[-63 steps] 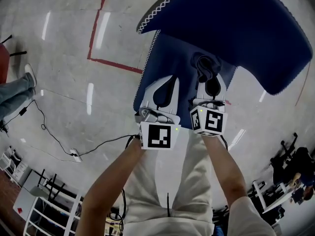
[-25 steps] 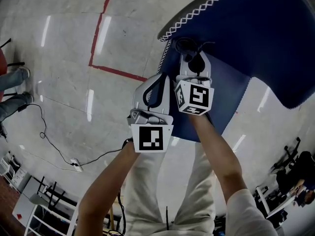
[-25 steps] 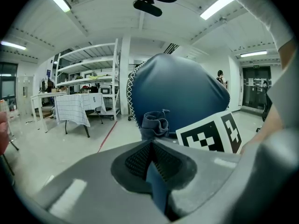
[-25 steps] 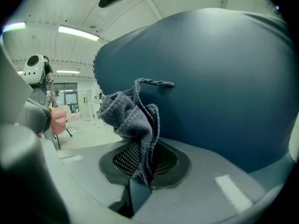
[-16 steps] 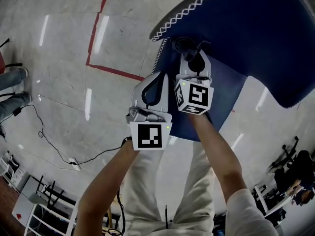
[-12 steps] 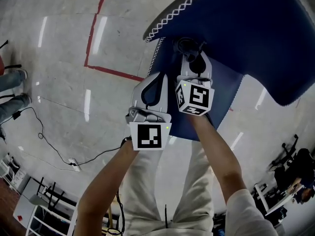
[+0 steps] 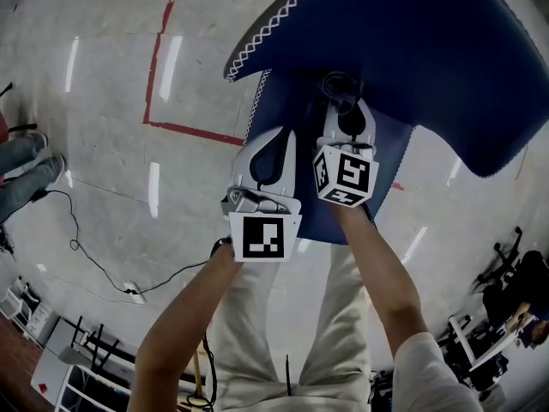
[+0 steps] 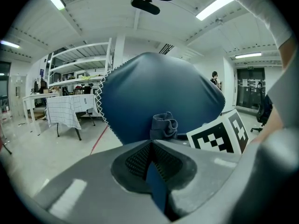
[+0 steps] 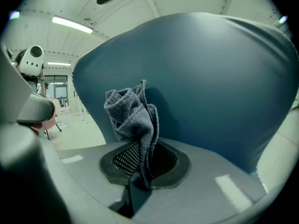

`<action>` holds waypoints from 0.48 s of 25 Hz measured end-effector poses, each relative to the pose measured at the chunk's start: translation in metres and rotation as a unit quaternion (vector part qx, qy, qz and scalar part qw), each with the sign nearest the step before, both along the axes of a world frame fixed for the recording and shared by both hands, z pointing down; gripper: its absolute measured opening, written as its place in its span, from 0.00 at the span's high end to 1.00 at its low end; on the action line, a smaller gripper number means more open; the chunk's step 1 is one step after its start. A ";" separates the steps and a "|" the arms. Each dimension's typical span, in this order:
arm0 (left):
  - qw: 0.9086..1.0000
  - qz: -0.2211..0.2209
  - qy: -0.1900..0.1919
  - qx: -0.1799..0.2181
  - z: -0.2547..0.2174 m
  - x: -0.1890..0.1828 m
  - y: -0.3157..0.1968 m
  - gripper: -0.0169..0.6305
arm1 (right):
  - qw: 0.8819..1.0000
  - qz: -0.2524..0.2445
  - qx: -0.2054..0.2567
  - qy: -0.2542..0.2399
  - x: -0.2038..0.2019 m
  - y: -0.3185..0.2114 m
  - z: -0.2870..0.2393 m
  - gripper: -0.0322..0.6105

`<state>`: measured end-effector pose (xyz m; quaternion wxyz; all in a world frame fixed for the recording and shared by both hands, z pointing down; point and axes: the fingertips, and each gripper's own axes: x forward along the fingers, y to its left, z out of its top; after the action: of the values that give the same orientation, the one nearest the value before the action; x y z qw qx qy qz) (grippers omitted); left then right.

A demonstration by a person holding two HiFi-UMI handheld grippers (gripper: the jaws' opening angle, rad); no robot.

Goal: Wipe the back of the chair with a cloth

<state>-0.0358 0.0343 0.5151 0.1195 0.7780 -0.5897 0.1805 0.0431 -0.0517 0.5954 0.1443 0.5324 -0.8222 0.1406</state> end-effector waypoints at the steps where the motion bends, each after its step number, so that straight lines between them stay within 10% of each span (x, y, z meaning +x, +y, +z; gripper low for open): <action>1: 1.000 0.003 -0.001 0.001 -0.002 0.002 0.000 0.97 | 1.000 0.004 -0.001 0.001 0.004 0.001 -0.001 0.84; 12: 1.000 0.024 0.001 -0.006 0.004 0.028 0.004 0.97 | 0.999 0.046 -0.014 0.015 0.061 0.008 0.006 0.84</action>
<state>-0.0081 0.0380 0.5189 0.1203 0.7916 -0.5695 0.1859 0.1044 -0.0438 0.6012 0.1579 0.5697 -0.7924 0.1504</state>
